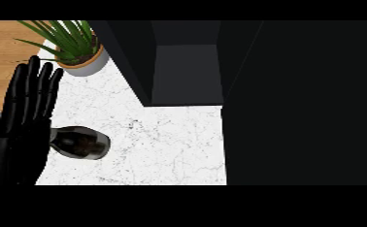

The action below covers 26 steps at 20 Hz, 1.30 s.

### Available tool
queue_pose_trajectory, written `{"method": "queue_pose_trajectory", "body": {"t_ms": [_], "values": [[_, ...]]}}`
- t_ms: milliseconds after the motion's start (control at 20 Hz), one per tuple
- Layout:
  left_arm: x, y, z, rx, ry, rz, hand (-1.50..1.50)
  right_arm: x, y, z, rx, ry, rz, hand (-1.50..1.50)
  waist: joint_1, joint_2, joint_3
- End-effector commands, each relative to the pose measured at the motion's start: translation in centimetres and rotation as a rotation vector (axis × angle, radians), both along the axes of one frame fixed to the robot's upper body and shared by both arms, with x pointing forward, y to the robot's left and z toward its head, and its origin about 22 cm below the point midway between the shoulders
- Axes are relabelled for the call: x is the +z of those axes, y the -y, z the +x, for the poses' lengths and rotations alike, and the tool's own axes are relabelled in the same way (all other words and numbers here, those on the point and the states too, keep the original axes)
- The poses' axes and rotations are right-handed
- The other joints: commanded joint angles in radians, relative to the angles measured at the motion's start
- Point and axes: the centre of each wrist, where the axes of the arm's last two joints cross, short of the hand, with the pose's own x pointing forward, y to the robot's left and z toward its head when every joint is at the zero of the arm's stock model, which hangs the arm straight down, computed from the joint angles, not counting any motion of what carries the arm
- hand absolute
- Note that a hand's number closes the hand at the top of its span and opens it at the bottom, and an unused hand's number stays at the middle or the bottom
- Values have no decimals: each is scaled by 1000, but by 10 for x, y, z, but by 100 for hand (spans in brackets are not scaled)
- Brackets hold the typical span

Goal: Pick up the wine, place it into the cabinet and close the cabinet

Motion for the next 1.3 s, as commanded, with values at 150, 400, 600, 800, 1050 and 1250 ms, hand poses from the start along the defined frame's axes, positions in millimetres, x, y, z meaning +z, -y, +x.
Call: {"method": "queue_pose_trajectory", "body": {"t_ms": [150, 400, 600, 800, 1050, 1250], "values": [[-3, -52, 23, -86, 53, -61, -150, -3, 11, -28, 5, 35, -27, -150, 17, 7, 7], [-20, -44, 30, -242, -165, -381, -150, -10, -2, -33, 265, -164, -9, -150, 20, 9, 6], [-1, -72, 32, -249, -209, -439, -150, 11, 7, -56, 294, -153, -12, -150, 15, 4, 7], [13, -72, 29, -258, -224, -441, -150, 31, 9, -70, 312, -156, -4, -150, 17, 4, 7], [19, -77, 32, -261, -206, -440, -150, 36, 1, -42, 299, -151, 10, -150, 23, 6, 7], [14, -60, 31, -248, -202, -439, -150, 38, 9, -45, 320, -187, 19, -150, 22, 7, 7]]}}
